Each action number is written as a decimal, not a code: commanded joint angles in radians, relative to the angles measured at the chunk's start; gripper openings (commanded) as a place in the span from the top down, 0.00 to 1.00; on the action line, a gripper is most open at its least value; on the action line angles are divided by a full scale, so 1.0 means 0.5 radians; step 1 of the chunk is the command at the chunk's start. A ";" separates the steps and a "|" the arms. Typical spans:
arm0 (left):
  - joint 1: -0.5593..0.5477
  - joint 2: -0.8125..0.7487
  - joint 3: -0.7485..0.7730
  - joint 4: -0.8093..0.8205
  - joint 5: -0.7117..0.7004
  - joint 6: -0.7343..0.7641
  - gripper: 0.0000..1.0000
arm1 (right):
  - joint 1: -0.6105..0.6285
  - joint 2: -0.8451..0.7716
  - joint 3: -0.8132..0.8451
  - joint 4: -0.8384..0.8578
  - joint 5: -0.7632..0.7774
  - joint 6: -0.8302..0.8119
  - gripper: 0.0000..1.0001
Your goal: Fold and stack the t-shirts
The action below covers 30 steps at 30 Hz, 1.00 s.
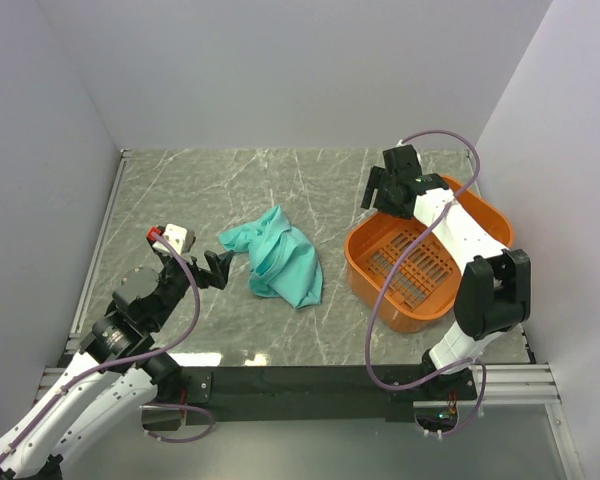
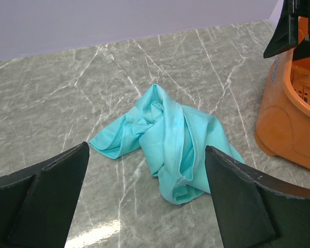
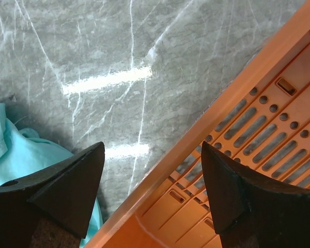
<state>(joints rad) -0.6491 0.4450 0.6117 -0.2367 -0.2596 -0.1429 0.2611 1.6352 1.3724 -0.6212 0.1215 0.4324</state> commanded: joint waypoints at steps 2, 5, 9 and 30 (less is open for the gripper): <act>0.010 0.003 0.010 0.078 0.022 0.010 0.01 | 0.015 0.012 0.013 0.043 0.061 -0.021 0.19; 0.013 0.003 0.010 0.078 0.022 0.010 0.01 | 0.018 0.015 0.010 0.046 0.055 -0.027 0.21; 0.013 0.003 0.010 0.078 0.025 0.010 0.01 | 0.018 0.025 0.013 0.040 0.055 -0.030 0.22; 0.016 0.003 0.010 0.081 0.028 0.010 0.01 | 0.018 0.055 0.020 0.037 0.045 -0.055 0.26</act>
<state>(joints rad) -0.6464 0.4450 0.6117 -0.2363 -0.2592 -0.1429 0.2623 1.6596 1.3724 -0.6212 0.1276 0.4175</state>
